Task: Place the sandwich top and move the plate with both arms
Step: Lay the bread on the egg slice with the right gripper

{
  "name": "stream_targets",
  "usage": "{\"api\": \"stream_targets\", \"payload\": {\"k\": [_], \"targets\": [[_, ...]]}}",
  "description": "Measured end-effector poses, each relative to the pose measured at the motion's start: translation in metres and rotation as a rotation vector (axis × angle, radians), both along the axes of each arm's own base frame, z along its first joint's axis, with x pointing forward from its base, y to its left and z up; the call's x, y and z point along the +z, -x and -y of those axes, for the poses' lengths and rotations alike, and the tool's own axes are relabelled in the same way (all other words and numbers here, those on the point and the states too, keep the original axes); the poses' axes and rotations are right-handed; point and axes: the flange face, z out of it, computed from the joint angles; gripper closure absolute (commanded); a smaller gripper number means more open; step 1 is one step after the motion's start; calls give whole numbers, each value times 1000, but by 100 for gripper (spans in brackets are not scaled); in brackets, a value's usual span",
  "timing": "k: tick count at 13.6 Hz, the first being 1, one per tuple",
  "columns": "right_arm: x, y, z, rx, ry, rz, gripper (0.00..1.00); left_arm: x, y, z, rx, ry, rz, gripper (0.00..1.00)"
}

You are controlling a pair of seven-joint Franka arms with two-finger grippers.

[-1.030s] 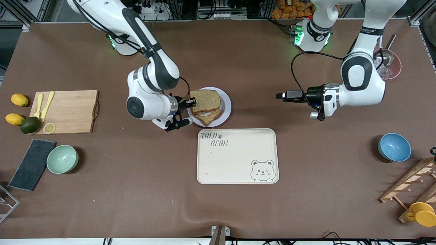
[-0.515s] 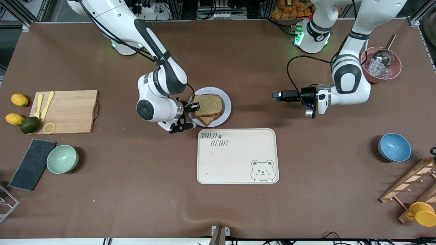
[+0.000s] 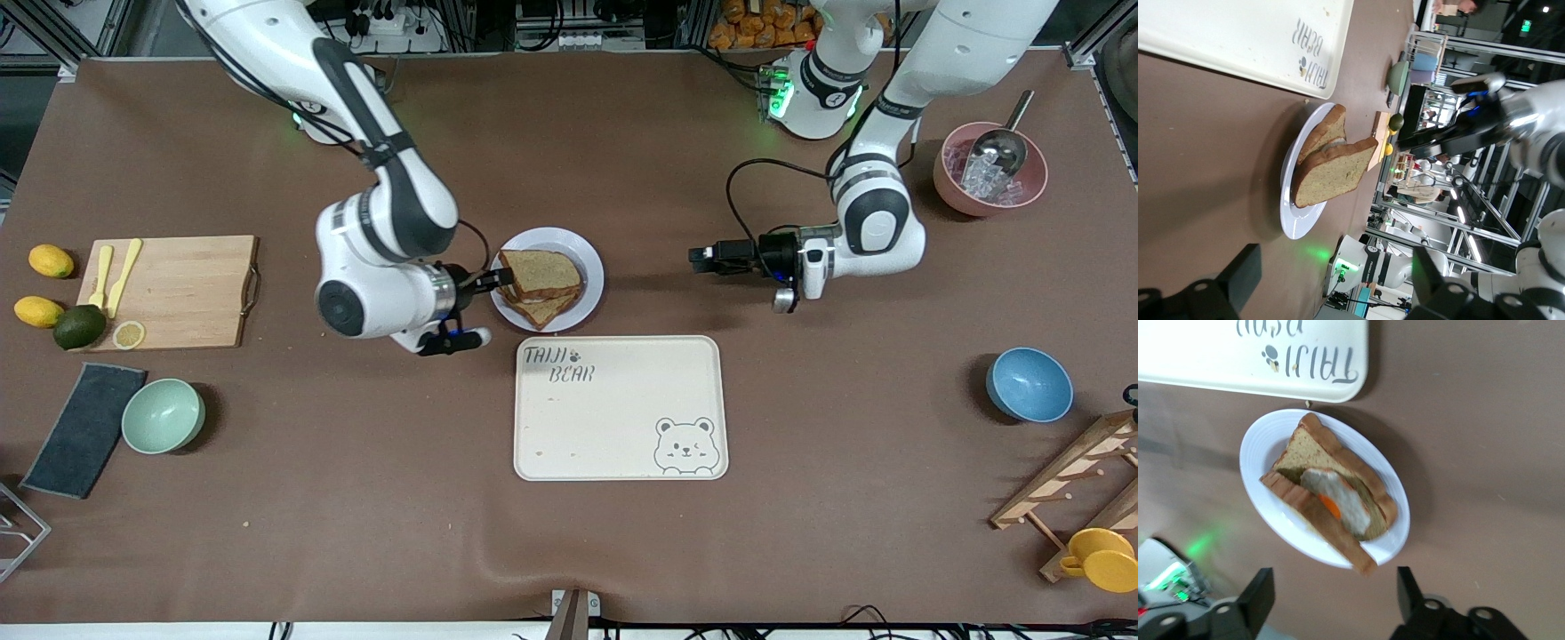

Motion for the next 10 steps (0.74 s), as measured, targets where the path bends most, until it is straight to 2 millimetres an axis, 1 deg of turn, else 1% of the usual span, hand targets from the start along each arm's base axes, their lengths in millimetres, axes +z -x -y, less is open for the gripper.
{"api": "stream_targets", "payload": {"k": [1, 2, 3, 5, 6, 7, 9, 10], "targets": [[21, -13, 19, -19, 5, -12, 0, -7, 4, 5, -9, 9, 15, 5], [37, -23, 39, -40, 12, -16, 0, -15, 7, 8, -18, 16, 27, 5], [47, -33, 61, -65, 27, -13, 0, -21, 8, 11, -19, 25, 31, 5], [55, -49, 111, -108, 103, 16, 0, -31, 11, 20, -3, 45, 38, 8], [58, -54, 133, -121, 148, 32, 0, -34, 12, 27, 5, 55, 38, 12], [62, -59, 153, -143, 179, 45, 0, -35, 15, 36, 8, 61, 38, 14], [73, -68, 193, -181, 227, 72, 0, -38, 18, 56, 6, 56, 42, 14], [78, -70, 210, -166, 254, 90, 0, -41, 19, 64, 9, 51, 48, 14]]}}
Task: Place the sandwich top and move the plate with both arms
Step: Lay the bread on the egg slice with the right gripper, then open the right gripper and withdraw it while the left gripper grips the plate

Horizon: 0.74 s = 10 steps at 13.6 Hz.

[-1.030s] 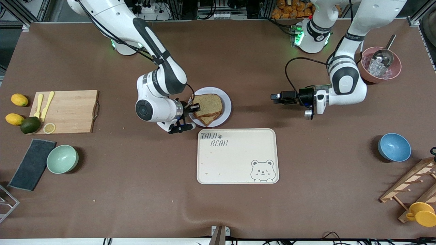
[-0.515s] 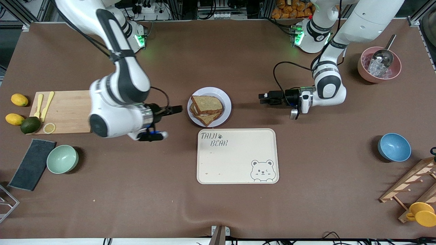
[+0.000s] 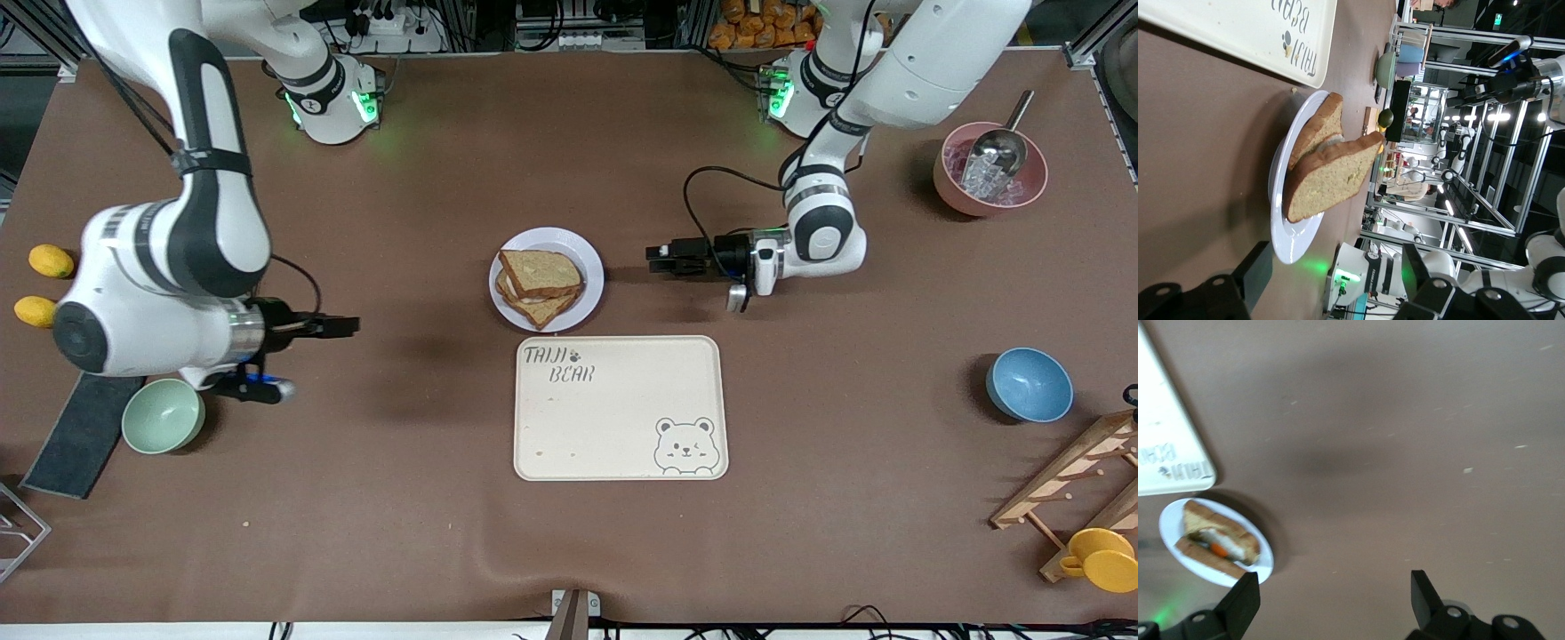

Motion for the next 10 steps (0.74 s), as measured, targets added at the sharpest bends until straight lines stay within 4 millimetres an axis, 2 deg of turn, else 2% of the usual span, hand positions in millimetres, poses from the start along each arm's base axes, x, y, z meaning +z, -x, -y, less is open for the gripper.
{"api": "stream_targets", "payload": {"k": [5, 8, 10], "targets": [[24, -12, 65, 185, 23, 94, 0, -41, 2, 11, 24, -28, 48, 24], [36, -16, 132, 296, -21, 160, 0, -44, 0, 27, 42, -46, 55, 25], [50, -17, 166, 360, 0, 190, 0, -43, 3, 40, 48, -63, 55, 26]]}}
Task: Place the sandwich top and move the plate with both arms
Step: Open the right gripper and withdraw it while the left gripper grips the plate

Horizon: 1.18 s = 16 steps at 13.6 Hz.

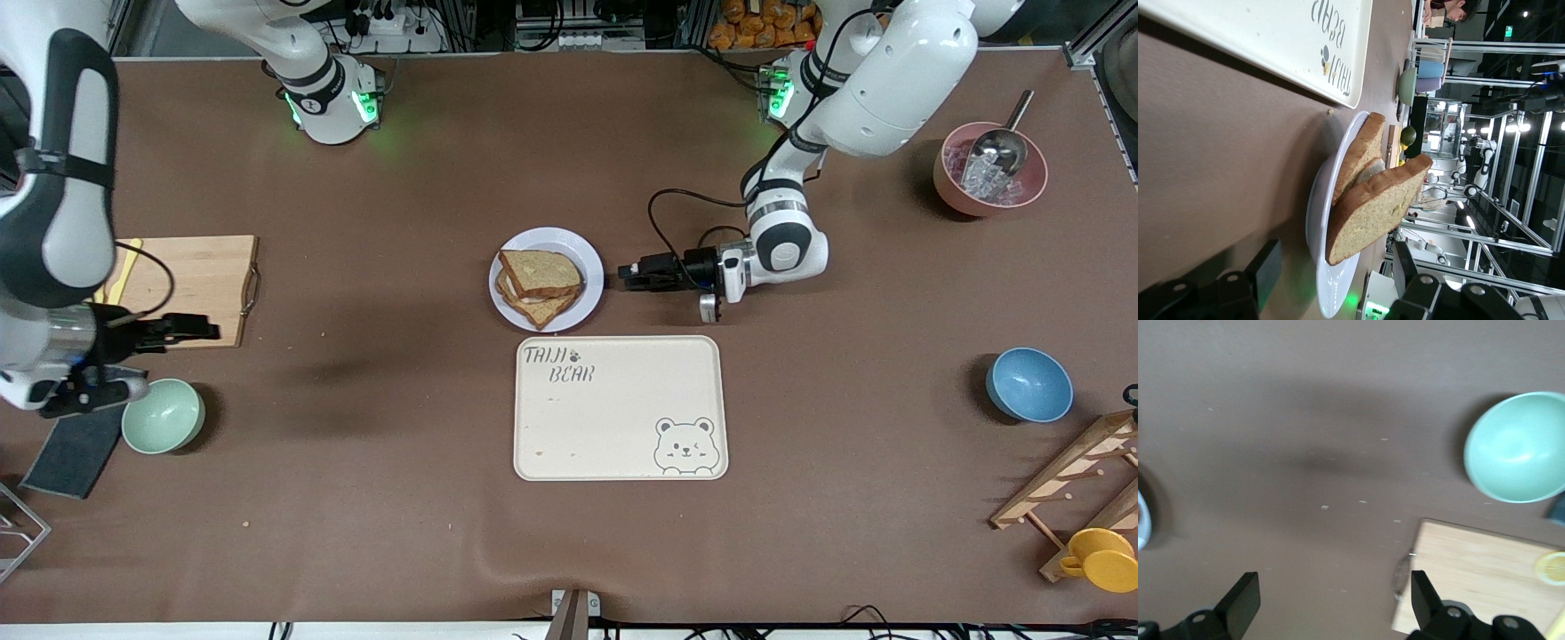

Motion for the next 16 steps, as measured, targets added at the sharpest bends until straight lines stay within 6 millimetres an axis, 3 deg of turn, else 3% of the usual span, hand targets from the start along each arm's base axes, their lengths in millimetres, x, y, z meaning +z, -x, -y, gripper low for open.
{"api": "stream_targets", "payload": {"k": [6, 7, 10, 13, 14, 16], "targets": [[51, 0, 40, 109, 7, 91, 0, -1, 0, 19, 13, -31, 6, 33], [59, 4, 38, 89, -20, 84, 0, -2, 1, 24, 18, -27, 2, 34], [90, 21, 9, -61, -14, 14, 0, -3, 8, 44, 27, -34, -5, 40], [154, 54, -55, -192, 99, -2, 0, -4, 10, 51, 22, -40, -6, 50], [176, 67, -67, -201, 124, 19, 0, -6, 10, 51, 23, -41, -8, 54], [207, 87, -68, -209, 143, 59, 0, -7, 9, 52, 23, -40, -9, 60]]}}
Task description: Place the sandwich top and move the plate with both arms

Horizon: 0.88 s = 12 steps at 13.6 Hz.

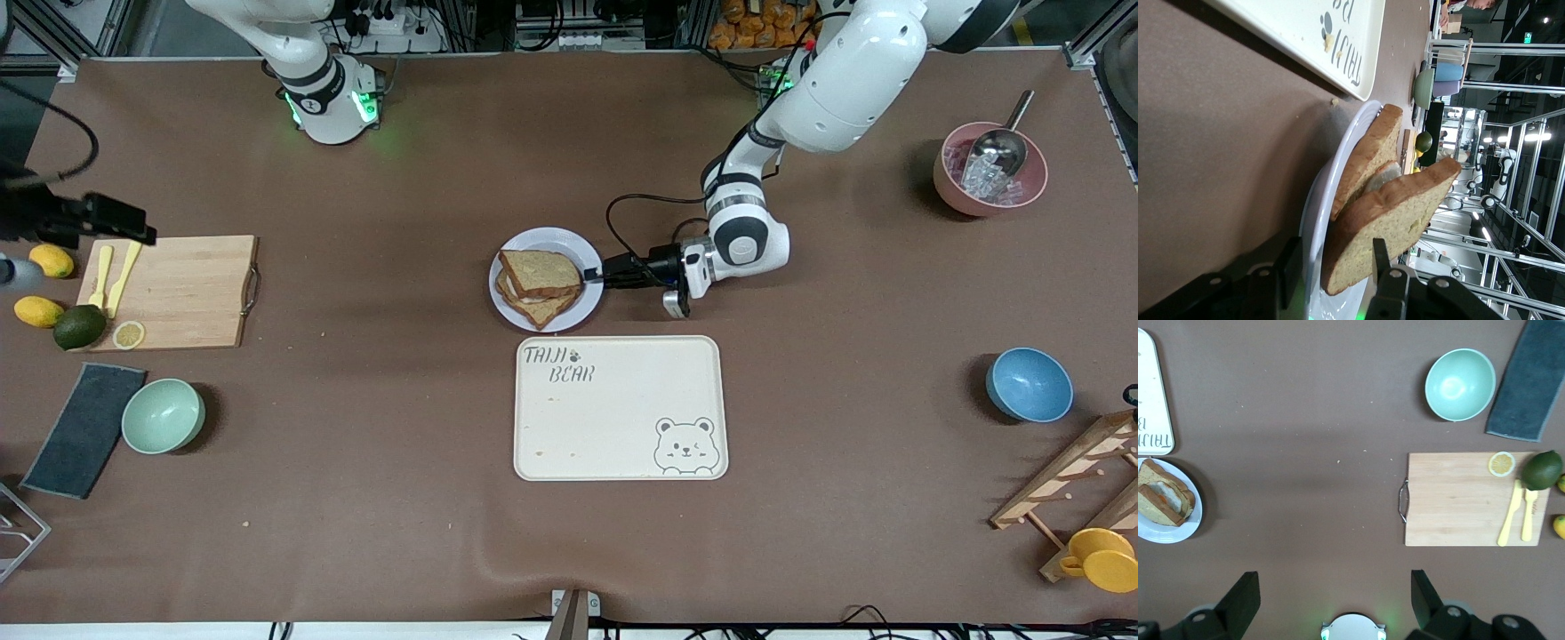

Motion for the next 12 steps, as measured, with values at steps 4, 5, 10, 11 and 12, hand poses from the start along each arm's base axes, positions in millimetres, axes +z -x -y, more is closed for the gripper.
{"api": "stream_targets", "payload": {"k": [4, 5, 10, 11, 12], "targets": [[3, 8, 13, -21, 7, 21, 0, 0, -1, 2, -2, 2, 4, 65], [3, 8, 14, -19, 10, 22, 0, -1, -1, 2, -1, 2, 4, 67], [13, 14, 17, 14, 10, 41, 0, -1, -2, 2, 1, 2, 3, 76], [14, 15, 17, 16, 10, 46, 0, -1, -2, 2, 2, 2, 3, 77], [14, 15, 17, 18, 10, 57, 0, -1, -2, 2, 2, 2, 3, 79]]}}
